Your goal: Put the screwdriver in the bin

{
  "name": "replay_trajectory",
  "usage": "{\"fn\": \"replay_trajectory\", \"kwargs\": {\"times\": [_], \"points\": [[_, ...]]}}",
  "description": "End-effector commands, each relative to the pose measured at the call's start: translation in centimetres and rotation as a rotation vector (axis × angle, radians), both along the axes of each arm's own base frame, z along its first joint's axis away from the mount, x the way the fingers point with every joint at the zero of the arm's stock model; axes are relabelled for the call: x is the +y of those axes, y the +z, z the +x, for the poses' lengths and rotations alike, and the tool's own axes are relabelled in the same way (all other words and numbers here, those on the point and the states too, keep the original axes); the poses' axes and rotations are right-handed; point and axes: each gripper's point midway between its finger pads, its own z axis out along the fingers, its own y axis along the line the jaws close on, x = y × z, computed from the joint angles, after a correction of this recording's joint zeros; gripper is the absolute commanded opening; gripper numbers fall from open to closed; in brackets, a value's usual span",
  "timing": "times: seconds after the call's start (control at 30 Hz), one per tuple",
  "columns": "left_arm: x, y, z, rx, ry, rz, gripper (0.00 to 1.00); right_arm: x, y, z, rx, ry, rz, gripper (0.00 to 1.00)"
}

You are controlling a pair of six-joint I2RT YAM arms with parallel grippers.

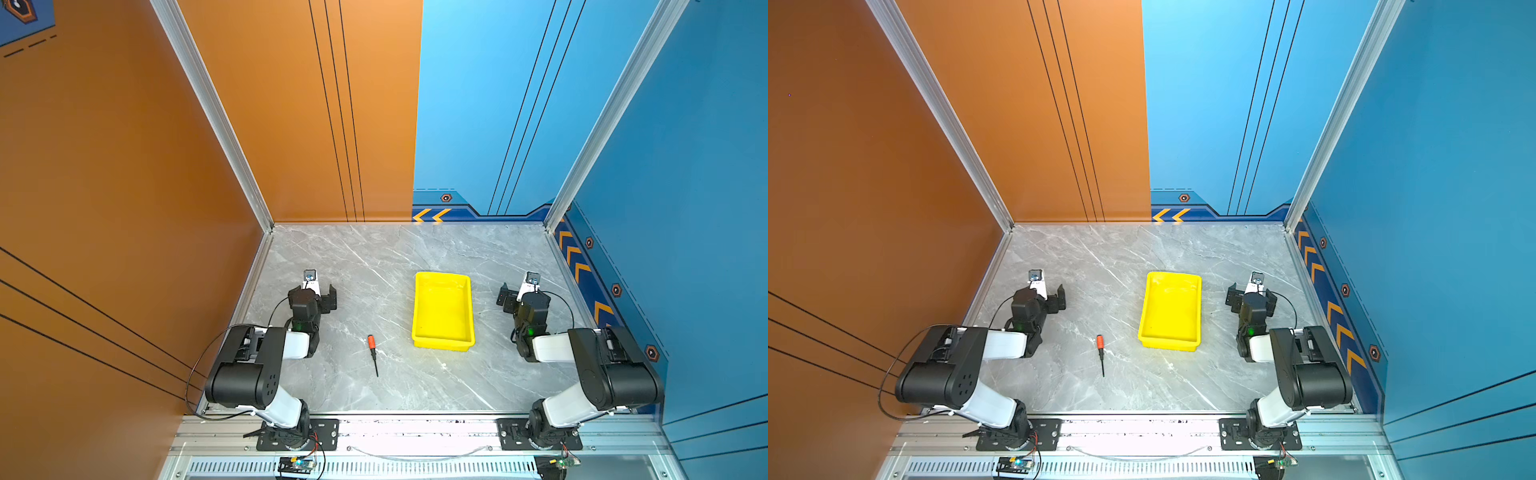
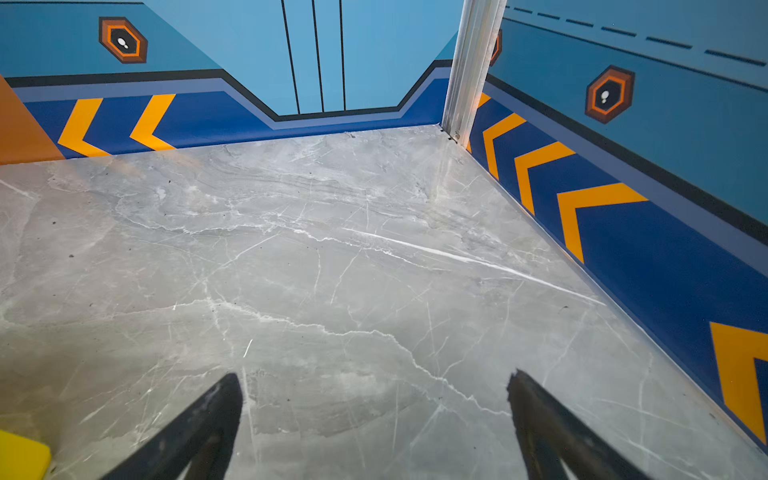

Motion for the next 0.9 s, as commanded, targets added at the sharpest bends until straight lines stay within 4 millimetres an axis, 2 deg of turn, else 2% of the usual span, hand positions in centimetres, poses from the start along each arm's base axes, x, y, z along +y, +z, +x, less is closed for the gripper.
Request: {"fn": "replay_trajectory", "kwargs": {"times": [0.0,0.87], "points": [[0.05,-0.10,-0.03,-0.006,-0.003,-0.013,0.98,0.11,0.09,0.34,0.002,0.005,0.017,1.00],[0.04,-0.09,-0.02,-0.006,-0.003,-0.014,0.98,0.44,0.14,0.34,0.004,0.005,-0.006,1.00]]}}
